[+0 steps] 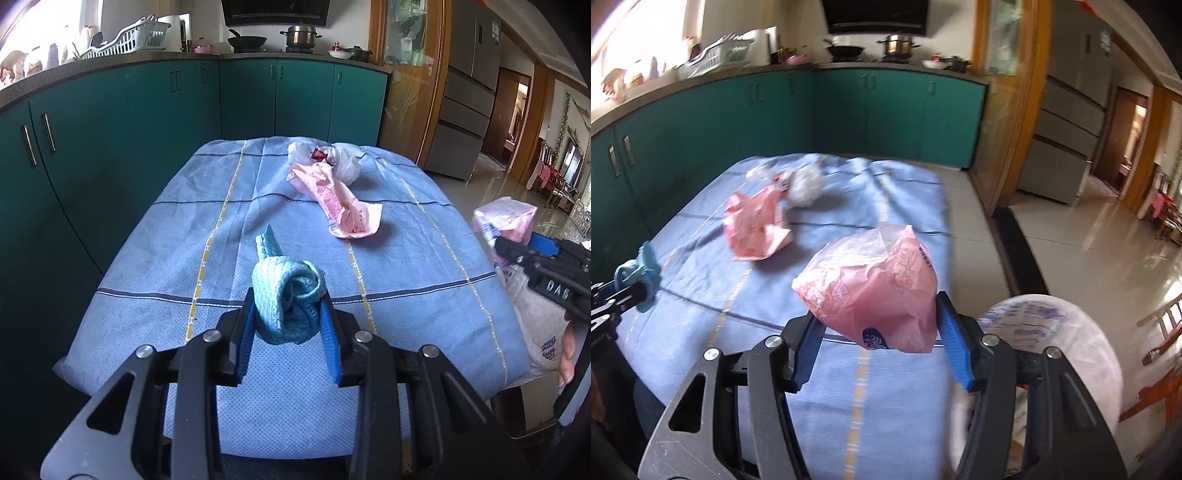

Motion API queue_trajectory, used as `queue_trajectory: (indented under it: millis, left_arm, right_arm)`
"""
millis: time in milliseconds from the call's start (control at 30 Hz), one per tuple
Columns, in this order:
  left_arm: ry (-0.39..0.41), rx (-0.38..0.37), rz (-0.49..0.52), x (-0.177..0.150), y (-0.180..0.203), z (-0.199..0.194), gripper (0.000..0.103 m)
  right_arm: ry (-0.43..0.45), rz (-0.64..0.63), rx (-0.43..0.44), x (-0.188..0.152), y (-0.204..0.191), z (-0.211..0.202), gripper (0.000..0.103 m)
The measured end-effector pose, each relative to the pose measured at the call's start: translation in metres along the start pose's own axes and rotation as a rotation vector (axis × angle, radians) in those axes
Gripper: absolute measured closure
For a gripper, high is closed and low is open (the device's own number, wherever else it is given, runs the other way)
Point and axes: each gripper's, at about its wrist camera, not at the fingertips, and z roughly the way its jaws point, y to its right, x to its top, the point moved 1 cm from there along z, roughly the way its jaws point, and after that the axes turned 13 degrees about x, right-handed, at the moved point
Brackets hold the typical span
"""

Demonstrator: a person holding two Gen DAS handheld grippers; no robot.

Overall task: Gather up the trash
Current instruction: 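Carry the cloth and pink bag over the wastebasket and open both tools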

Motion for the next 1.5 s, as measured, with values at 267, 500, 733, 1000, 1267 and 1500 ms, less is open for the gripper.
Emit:
queue_trajectory:
  millis: [267,500,733,1000,1267,1500]
  left_arm:
    - [0.045,-0.096,0.054,0.011,0.042,-0.025,0.070]
    - [0.056,-0.258,0.177,0.018,0.119,-0.042,0.070]
    - [0.034,-0.448,0.285,0.022,0.202,-0.049,0.069]
    - [-0.043,-0.634,0.390,0.004,0.288,-0.033,0.063]
    - [0.002,-0.553,0.374,0.001,0.278,-0.023,0.031]
    - [0.072,-0.080,0.119,0.042,0.183,0.018,0.026]
  right_arm:
    - [-0.021,0.131,-0.210,-0.038,0.098,-0.045,0.044]
    - [-0.036,0.229,-0.287,-0.069,0.142,-0.060,0.019]
    - [0.043,0.301,-0.329,-0.078,0.172,-0.089,0.015]
    - [0.082,0.448,-0.393,-0.099,0.216,-0.116,0.015]
    - [0.060,0.442,-0.376,-0.097,0.214,-0.099,0.015]
    - [0.009,0.370,-0.314,-0.081,0.185,-0.064,0.015]
